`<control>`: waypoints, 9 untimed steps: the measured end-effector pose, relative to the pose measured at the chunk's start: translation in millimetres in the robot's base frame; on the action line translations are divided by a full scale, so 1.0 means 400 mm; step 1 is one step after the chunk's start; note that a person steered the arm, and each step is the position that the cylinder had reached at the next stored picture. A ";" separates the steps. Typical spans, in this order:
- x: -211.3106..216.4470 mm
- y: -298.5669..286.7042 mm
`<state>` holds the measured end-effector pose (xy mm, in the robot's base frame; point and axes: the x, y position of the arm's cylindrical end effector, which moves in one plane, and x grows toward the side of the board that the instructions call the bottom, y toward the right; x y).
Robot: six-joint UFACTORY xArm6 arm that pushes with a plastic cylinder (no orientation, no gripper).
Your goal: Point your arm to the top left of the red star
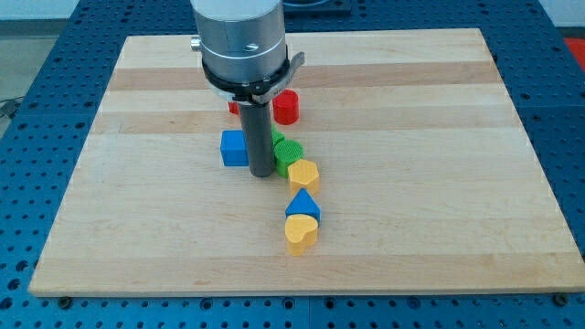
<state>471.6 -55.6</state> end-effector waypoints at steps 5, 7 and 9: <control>0.003 -0.037; 0.024 -0.063; 0.007 -0.192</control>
<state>474.4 -132.3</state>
